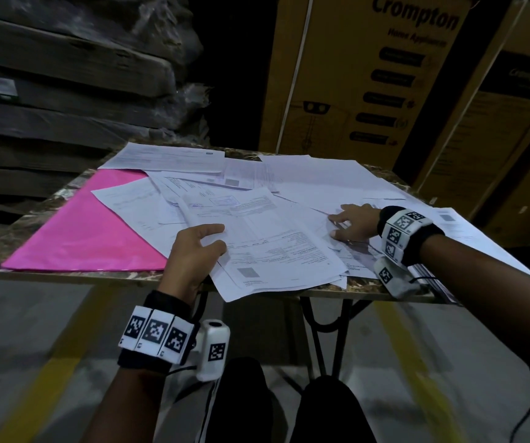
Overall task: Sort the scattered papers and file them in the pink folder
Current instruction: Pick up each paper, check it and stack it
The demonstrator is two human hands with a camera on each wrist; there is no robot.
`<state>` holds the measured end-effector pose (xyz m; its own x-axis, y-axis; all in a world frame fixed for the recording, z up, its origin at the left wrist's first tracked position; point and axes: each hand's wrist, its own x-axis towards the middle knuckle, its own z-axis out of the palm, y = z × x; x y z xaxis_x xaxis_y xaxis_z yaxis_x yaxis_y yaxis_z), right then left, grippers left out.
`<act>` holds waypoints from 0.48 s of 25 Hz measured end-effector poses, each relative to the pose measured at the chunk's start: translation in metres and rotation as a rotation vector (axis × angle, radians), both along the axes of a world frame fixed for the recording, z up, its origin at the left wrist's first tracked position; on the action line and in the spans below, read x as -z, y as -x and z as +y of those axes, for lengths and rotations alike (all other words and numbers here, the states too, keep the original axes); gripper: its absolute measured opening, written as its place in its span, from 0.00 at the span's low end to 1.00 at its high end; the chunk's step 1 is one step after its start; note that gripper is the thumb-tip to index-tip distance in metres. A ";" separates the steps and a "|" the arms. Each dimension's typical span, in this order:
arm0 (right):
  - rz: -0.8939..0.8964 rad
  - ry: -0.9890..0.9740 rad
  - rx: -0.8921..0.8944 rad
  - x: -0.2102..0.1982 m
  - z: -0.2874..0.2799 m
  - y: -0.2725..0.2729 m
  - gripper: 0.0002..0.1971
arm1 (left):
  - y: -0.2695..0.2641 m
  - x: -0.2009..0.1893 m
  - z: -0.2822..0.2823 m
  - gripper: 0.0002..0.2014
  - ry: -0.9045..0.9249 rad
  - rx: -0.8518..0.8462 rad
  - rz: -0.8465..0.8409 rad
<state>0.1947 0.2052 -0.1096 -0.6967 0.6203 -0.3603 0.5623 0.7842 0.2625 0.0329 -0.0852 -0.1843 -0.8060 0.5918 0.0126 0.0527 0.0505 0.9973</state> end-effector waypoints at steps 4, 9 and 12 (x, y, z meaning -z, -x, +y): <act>0.018 0.062 0.003 0.004 -0.002 0.007 0.32 | 0.000 0.001 0.001 0.18 -0.003 -0.002 0.008; 0.159 0.067 -0.056 0.005 -0.006 0.010 0.20 | 0.002 0.006 0.001 0.18 -0.026 -0.006 0.002; 0.279 0.015 -0.036 -0.001 -0.002 0.009 0.20 | 0.003 0.008 0.002 0.18 -0.036 -0.019 0.000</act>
<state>0.1857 0.2029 -0.1085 -0.7920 0.5890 -0.1605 0.5827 0.8078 0.0891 0.0294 -0.0831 -0.1925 -0.8170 0.5757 0.0334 0.0519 0.0157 0.9985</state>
